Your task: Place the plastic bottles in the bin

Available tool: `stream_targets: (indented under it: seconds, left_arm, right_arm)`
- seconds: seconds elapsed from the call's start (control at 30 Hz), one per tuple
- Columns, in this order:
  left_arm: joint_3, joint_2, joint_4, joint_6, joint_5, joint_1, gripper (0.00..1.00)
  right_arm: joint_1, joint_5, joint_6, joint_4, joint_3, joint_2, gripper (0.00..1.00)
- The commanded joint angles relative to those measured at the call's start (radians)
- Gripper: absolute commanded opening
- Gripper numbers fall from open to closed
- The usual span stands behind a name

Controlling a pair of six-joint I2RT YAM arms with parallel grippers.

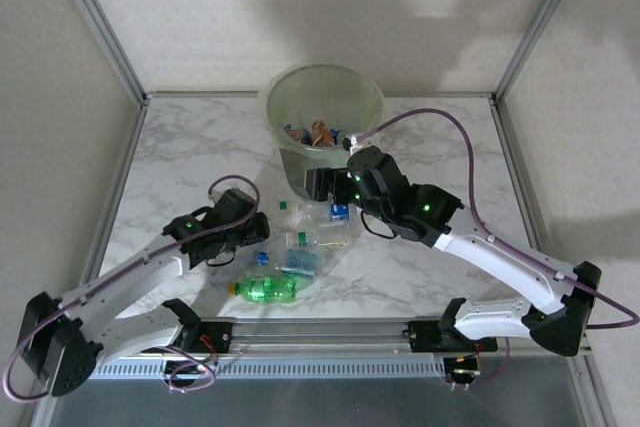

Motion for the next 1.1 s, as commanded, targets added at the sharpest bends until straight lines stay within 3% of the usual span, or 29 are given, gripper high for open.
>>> stream_targets:
  seconds: [0.0,0.5,0.9,1.07]
  left_arm:
    - [0.05,0.062,-0.066,0.037,-0.088,-0.024,0.79]
    - [0.02,0.249,0.003,0.037,-0.097,-0.03,0.82]
    - [-0.081,0.227,0.024,-0.099,-0.143,-0.026,0.82]
    - [-0.135,0.186,0.055,-0.142,-0.162,0.046,0.81]
  right_arm:
    - [0.008,0.029,0.025,0.04,-0.021,-0.031,0.91]
    - [0.007,0.055,0.041,0.019,-0.076,-0.09,0.92]
    - [0.007,0.048,0.038,0.027,-0.077,-0.087,0.93]
    - [0.007,0.047,0.035,0.022,-0.072,-0.086,0.93]
